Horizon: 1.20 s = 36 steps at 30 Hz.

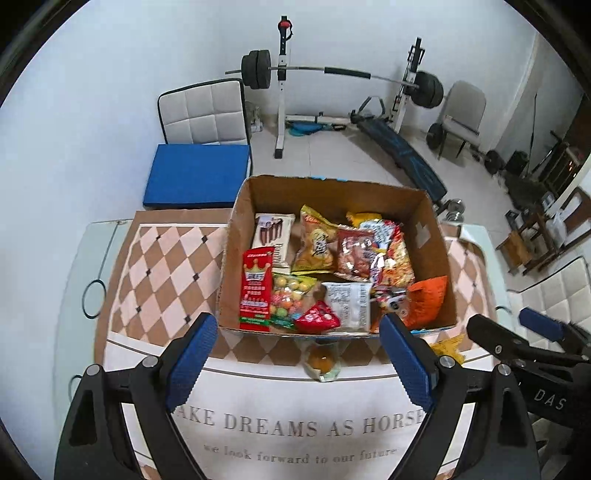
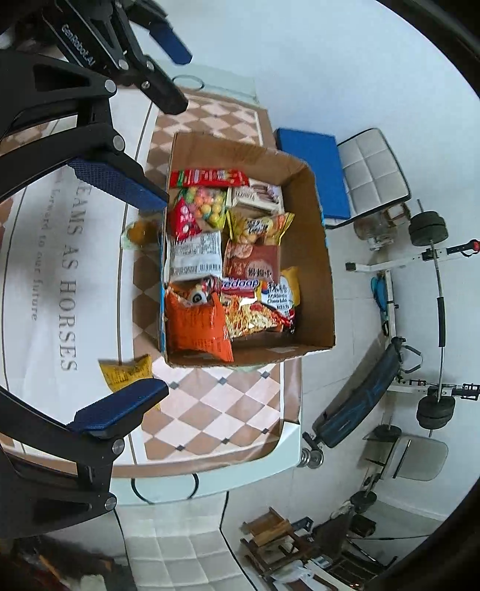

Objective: Organize snacks
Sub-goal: 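Move both tools back over the cloth toward the last two snacks, then grasp the yellow wrapped bag with the right tool while the left tool grasps the orange ball snack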

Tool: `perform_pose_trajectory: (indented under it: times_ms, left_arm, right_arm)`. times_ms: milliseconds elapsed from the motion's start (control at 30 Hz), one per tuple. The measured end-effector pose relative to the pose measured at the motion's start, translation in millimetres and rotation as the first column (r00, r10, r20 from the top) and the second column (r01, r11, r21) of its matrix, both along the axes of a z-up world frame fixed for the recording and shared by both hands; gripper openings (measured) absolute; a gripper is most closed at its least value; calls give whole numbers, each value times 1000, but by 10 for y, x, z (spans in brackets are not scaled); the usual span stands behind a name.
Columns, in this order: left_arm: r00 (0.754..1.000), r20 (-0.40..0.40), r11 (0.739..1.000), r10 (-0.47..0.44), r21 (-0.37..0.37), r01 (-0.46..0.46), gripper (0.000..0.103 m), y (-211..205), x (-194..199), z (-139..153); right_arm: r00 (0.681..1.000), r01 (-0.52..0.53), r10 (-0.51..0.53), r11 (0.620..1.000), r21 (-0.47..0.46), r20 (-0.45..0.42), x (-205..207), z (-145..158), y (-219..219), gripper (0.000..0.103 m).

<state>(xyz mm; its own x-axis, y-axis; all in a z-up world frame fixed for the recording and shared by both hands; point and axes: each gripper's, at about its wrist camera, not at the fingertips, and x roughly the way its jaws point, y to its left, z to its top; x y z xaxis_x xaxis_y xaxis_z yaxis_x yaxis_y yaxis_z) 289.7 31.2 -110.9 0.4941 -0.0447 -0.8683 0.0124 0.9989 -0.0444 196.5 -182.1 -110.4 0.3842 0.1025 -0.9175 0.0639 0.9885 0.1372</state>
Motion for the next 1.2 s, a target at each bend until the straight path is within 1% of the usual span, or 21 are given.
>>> perform_pose_trajectory:
  times_ms: [67, 100, 200, 267, 367, 467, 500, 567, 600, 667, 733, 833, 900, 1033, 1067, 1100, 1133, 1167, 1200]
  left_arm:
    - [1000, -2, 1000, 0, -12, 0, 90, 6, -11, -29]
    - [1000, -11, 1000, 1, -20, -2, 90, 7, -16, -69]
    - [998, -65, 999, 11, -34, -13, 90, 21, -16, -299]
    - [991, -131, 999, 27, -34, -32, 90, 25, -1, -571]
    - [978, -200, 997, 51, -51, -62, 90, 40, -1, -914]
    - [957, -286, 996, 46, -57, -65, 90, 12, 72, -1289]
    - [948, -314, 995, 41, -73, -67, 90, 8, 112, -1427]
    - [937, -347, 994, 42, -79, -74, 90, 8, 166, -1600]
    - [930, -365, 993, 36, -94, -76, 90, 4, 210, -1702]
    - [922, -385, 992, 34, -96, -76, 90, -8, 260, -1826]
    - [914, -404, 993, 25, -95, -69, 90, -47, 317, -1956]
    - [903, -429, 995, 6, -85, -47, 90, -126, 379, -2127]
    - [893, -449, 996, -9, -84, -32, 90, -190, 417, -2232]
    - [883, -468, 998, -25, -69, -9, 90, -304, 466, -2413]
    - [881, -471, 998, -31, -70, -2, 83, -330, 472, -2447]
    - [877, -479, 998, -38, -68, 6, 73, -367, 473, -2496]
    - [872, -487, 998, -44, -70, 11, 69, -389, 472, -2529]
    - [873, -485, 998, -47, -60, 20, 65, -423, 462, -2531]
    - [879, -475, 998, -55, -63, 28, 57, -443, 451, -2514]
  right_arm:
    - [1000, 6, -7, 1000, 10, 12, -46, 6, -32, 98]
    - [1000, 10, -10, 1000, 20, 11, -65, -20, -63, 98]
    - [998, 52, -50, 997, 49, -28, -114, -206, -202, 98]
    - [994, 85, -80, 995, 62, -75, -135, -408, -314, 98]
    - [979, 147, -134, 986, 74, -151, -174, -754, -525, 98]
    - [953, 222, -199, 972, 80, -228, -185, -1153, -758, 98]
    - [940, 253, -228, 965, 73, -255, -184, -1296, -849, 98]
    - [921, 292, -260, 953, 73, -291, -167, -1542, -986, 98]
    - [911, 305, -272, 950, 63, -311, -150, -1666, -1041, 98]
    - [905, 299, -269, 953, 44, -330, -100, -1861, -1092, 98]
    - [904, 269, -248, 963, 11, -348, -30, -2020, -1113, 98]
    - [896, 235, -219, 972, -5, -387, 69, -2231, -1133, 97]
    - [892, 231, -210, 973, 5, -400, 102, -2301, -1143, 94]
    - [890, 210, -191, 978, 2, -415, 141, -2388, -1121, 91]
    - [889, 197, -180, 980, -3, -421, 151, -2405, -1098, 89]
    - [889, 190, -176, 982, -9, -423, 155, -2419, -1088, 85]
    - [889, 179, -169, 984, -17, -426, 161, -2430, -1071, 84]
    - [889, 165, -161, 986, -27, -429, 199, -2453, -1037, 84]
    - [889, 156, -155, 987, -34, -432, 227, -2468, -1010, 82]
